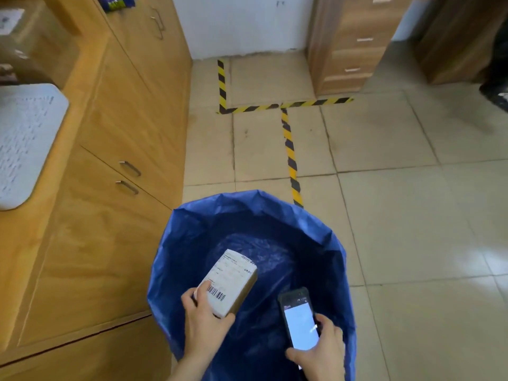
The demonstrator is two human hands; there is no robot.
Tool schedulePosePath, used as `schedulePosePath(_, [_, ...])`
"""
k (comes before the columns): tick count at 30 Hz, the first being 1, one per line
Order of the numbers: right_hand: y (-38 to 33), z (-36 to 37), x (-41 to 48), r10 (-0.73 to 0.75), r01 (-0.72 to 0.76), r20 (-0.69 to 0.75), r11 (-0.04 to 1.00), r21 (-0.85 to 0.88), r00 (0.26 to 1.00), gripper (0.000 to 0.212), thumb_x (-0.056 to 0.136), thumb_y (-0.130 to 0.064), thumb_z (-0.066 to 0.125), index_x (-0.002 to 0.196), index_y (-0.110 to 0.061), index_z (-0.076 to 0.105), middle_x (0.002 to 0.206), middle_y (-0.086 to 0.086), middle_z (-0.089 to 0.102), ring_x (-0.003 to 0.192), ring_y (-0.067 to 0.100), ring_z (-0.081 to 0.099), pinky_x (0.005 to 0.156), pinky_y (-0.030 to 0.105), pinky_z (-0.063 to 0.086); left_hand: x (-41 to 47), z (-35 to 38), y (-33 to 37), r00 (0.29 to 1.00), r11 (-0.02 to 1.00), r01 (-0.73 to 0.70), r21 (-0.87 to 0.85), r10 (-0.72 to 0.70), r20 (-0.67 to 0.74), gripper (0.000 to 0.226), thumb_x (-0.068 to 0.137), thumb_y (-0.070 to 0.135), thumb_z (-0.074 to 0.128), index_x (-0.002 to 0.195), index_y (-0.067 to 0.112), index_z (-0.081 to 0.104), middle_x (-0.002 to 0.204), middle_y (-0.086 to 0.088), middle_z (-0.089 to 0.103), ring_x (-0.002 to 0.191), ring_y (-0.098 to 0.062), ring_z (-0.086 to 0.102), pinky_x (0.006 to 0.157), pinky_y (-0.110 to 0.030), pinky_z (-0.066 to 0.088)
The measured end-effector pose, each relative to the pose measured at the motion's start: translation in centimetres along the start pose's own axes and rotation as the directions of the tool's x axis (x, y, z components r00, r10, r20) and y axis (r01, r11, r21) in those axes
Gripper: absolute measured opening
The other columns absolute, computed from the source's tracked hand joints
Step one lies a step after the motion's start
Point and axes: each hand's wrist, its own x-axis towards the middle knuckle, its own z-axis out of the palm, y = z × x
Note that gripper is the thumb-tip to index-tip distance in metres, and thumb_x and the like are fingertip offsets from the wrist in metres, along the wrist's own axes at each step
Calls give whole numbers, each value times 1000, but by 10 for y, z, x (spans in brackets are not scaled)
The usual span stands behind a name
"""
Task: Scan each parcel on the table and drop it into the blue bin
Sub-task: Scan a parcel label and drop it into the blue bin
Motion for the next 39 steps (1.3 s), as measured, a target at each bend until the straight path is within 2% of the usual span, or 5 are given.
schedulePosePath(18, [95,196,211,159,-162,-41,985,-65,986,98,53,-28,87,137,-24,36,129,2,36,122,25,36,90,51,41,182,194,-133,976,970,-26,243,-29,218,98,63,32,88,140,28,28,128,-4,22,107,-30,51,92,-42,52])
schedulePosePath(30, [130,247,264,145,-153,-63,977,-147,987,97,53,-33,87,135,-27,34,128,-1,34,124,23,33,93,48,42,228,265,-176,990,968,-97,233,71,119,76,66,37,85,119,17,35,120,-6,25,100,-31,52,81,-34,48])
schedulePosePath(32, [132,254,271,137,-144,-62,978,-148,989,96,54,-34,86,134,-28,33,128,-2,33,125,21,32,93,47,41,237,275,-185,980,962,-44,269,-10,197,82,64,44,85,121,17,33,129,-7,19,113,-37,48,88,-36,48])
schedulePosePath(36, [134,257,272,126,-132,-47,979,-156,991,94,55,-34,84,134,-30,33,128,-5,32,125,20,31,94,46,41,241,280,-193,825,846,46,532,-332,457,114,60,62,81,148,31,16,156,-14,-12,146,-39,-5,115,-56,24])
schedulePosePath(39, [134,251,260,138,-143,-42,974,-176,990,94,56,-34,84,135,-32,31,130,-6,32,125,19,31,93,44,40,234,270,-187,829,818,-29,574,-301,471,102,68,59,77,146,32,18,155,-12,1,145,-37,9,113,-54,28])
